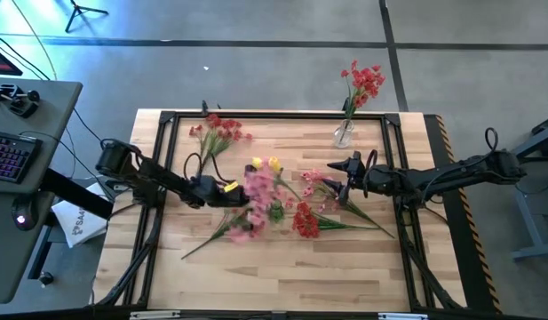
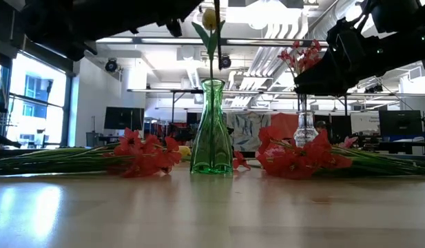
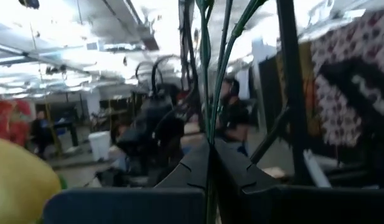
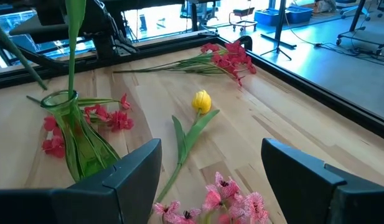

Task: Sort flowers into vase by color
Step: Put the left pink flowers into the green vase

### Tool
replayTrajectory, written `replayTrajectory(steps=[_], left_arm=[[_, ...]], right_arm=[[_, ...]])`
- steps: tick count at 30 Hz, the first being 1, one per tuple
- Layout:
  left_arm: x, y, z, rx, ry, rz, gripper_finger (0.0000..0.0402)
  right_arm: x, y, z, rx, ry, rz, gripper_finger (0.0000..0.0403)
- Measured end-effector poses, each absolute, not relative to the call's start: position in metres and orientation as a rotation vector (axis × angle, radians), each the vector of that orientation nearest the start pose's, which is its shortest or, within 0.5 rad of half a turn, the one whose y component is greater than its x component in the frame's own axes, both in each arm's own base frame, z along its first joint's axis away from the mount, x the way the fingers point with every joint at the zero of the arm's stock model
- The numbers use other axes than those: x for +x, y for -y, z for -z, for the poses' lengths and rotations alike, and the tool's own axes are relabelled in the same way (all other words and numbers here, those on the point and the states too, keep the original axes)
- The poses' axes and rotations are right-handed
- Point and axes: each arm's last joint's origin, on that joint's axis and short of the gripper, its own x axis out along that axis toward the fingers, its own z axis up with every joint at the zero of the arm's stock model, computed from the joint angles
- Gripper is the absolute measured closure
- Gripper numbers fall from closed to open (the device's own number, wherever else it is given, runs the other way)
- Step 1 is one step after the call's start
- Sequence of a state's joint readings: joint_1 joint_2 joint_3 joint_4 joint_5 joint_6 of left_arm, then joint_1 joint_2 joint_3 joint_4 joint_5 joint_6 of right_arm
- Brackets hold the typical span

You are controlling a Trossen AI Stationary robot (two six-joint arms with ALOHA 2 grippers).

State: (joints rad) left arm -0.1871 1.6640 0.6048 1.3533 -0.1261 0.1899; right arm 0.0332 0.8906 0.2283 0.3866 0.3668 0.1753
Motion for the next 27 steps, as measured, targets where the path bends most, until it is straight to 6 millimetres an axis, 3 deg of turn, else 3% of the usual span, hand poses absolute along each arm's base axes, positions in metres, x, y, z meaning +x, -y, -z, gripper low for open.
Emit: replayTrajectory(steps=[14, 22, 27], left_arm=[[0.306, 0.058, -0.199, 0.193, 0.164, -0.073, 0.0402], [0.306, 0.057, -0.198, 0.135, 0.158, -0.083, 0.0402], [0.305, 0.055, -0.197, 0.080, 0.139, -0.189, 0.0390]], right_arm=[[0.175, 0.005, -0.179, 0.116, -0.249, 0.354, 0.0133], [0.175, 0.005, -0.179, 0.116, -0.249, 0.355, 0.0133], [0.175, 0.005, -0.179, 0.116, -0.250, 0.355, 0.0133]])
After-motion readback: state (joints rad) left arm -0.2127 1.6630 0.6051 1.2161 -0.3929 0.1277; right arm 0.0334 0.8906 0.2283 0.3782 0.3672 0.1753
